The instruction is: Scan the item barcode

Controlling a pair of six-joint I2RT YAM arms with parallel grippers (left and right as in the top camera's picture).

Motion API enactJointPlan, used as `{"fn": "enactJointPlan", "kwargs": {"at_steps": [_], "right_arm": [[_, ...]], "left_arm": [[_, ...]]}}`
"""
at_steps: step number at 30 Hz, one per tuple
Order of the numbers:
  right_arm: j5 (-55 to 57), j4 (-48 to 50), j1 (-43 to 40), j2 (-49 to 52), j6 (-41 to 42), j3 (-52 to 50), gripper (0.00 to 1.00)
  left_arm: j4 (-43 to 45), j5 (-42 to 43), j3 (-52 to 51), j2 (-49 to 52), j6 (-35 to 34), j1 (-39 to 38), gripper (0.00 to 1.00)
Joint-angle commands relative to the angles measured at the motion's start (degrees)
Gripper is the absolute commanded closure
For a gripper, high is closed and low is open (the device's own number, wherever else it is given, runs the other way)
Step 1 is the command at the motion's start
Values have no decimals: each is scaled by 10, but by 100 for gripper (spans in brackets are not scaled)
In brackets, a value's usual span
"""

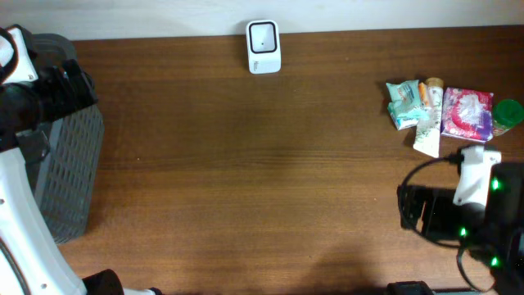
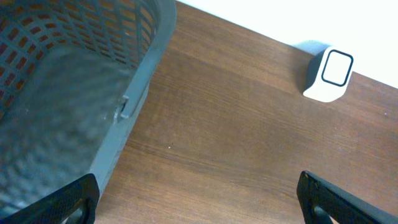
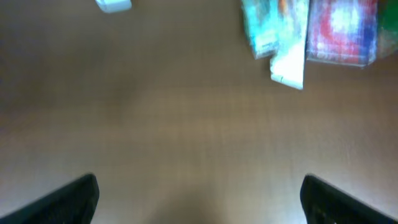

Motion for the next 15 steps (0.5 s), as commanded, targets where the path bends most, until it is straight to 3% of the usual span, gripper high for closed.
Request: {"fn": "enactJointPlan", "kwargs": {"at_steps": [1,4,7,15], "right_arm": [[-4,76,3,-99,-28,-133,1],[2,127,3,-190,-31,-224,1],[3,220,-8,-261,-108,-288,1],[3,436,-32,-363,-109,-506,1]], "left_arm": [[0,0,6,-7,-3,-1,1],[0,0,6,-7,-3,-1,1],[0,0,6,-7,-3,-1,1],[0,0,6,-7,-3,-1,1]]}}
